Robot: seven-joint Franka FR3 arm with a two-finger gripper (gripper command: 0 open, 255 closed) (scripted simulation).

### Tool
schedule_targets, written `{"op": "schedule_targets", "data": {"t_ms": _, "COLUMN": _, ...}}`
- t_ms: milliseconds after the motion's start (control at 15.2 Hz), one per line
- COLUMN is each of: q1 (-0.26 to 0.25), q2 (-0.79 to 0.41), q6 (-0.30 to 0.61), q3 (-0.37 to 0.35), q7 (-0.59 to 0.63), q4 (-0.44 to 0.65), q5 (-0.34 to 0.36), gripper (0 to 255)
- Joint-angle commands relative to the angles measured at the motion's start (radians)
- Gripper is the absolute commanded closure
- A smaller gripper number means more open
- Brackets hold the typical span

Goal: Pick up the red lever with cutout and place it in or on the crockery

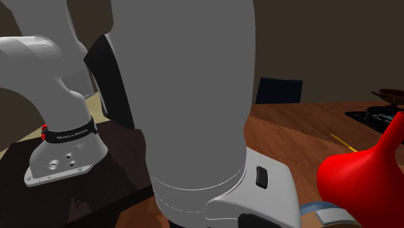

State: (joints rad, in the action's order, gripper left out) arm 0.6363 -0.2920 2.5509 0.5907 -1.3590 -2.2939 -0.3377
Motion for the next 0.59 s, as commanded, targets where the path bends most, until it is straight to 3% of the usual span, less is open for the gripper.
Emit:
{"op": "schedule_targets", "data": {"t_ms": 0, "q1": 0.003, "q2": -0.007, "q6": 0.005, "q3": -0.005, "q7": -0.004, "q4": 0.001, "q5": -0.008, "gripper": 255}}
{"op": "schedule_targets", "data": {"t_ms": 396, "q1": 0.003, "q2": -0.007, "q6": 0.005, "q3": -0.005, "q7": -0.004, "q4": 0.001, "q5": -0.008, "gripper": 255}}
{"op": "schedule_targets", "data": {"t_ms": 462, "q1": 0.003, "q2": -0.007, "q6": 0.005, "q3": -0.005, "q7": -0.004, "q4": 0.001, "q5": -0.008, "gripper": 0}}
{"op": "schedule_targets", "data": {"t_ms": 528, "q1": 0.003, "q2": -0.007, "q6": 0.005, "q3": -0.005, "q7": -0.004, "q4": 0.001, "q5": -0.008, "gripper": 0}}
